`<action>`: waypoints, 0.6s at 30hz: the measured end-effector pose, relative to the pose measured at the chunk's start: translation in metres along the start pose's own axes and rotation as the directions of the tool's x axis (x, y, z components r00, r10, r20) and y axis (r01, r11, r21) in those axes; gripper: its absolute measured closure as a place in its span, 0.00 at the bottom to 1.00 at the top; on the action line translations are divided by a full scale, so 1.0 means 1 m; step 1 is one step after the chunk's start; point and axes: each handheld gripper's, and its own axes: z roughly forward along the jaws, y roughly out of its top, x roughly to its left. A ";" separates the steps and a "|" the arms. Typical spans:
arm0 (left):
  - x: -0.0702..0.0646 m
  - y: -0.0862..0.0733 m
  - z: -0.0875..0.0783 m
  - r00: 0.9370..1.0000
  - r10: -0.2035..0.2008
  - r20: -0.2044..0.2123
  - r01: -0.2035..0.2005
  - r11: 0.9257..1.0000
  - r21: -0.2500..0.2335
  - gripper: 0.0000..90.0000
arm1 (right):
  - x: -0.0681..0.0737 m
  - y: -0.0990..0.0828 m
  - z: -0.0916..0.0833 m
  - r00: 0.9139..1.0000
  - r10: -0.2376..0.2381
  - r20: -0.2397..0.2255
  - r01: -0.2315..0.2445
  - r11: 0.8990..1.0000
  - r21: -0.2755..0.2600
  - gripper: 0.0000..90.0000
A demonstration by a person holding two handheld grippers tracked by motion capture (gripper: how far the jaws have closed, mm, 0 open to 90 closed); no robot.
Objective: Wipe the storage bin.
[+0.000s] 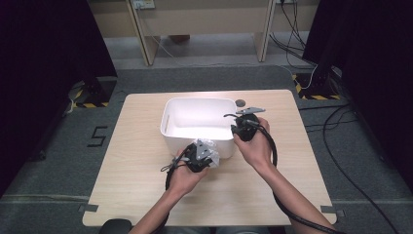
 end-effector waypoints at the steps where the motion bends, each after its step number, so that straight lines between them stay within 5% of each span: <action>1: 0.000 0.001 -0.001 1.000 0.000 0.000 0.000 1.000 -0.002 0.83 | 0.000 0.000 0.000 1.000 0.002 0.000 -0.002 1.000 0.000 0.82; 18: -0.004 0.018 -0.014 1.000 0.015 -0.004 -0.015 0.999 -0.043 0.83 | 0.000 0.000 0.000 1.000 0.003 -0.002 -0.003 1.000 0.000 0.83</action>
